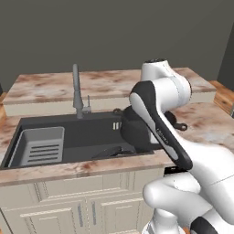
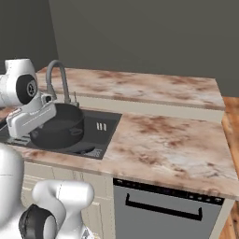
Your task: Move the pot and pan from the stove into the sink.
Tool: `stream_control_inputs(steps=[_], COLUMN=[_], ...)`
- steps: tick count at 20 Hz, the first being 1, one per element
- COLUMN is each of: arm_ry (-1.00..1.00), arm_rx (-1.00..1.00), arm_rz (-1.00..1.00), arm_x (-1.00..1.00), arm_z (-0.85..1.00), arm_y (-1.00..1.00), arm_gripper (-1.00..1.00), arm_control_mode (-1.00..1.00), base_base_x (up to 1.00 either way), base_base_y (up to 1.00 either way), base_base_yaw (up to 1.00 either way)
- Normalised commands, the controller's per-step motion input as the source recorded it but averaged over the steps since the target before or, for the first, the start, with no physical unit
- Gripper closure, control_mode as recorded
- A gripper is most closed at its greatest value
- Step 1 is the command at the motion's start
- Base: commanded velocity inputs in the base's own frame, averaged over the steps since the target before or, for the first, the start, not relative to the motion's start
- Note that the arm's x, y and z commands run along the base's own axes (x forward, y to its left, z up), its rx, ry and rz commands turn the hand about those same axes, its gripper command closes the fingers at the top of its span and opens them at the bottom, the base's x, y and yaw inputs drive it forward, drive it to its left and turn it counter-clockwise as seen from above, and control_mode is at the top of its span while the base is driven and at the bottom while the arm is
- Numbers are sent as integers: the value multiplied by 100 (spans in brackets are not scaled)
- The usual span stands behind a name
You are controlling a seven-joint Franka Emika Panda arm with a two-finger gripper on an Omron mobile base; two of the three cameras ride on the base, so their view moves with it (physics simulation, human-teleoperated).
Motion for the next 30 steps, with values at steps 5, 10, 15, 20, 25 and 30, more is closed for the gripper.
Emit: stream_control_inputs(steps=[5,10,15,20,25,30], arm_ry=[7,-1,-15,-21,-14,-5], arm_rx=[-2,1,2,0,2,1], arm_rz=[2,0,6,5,2,0], arm_x=[32,0,4,17,25,31], arm_z=[-10,0,-16,-25,-16,-9], arm_y=[2,-1,-4,0,0,0], arm_gripper=[100,100,100,100,100,100], arm_control_mode=[-100,-100,-100,-100,-100,-100], base_base_x=[0,0,0,0,0,0], base_base_y=[0,0,0,0,0,0], base_base_yaw=[0,0,0,0,0,0])
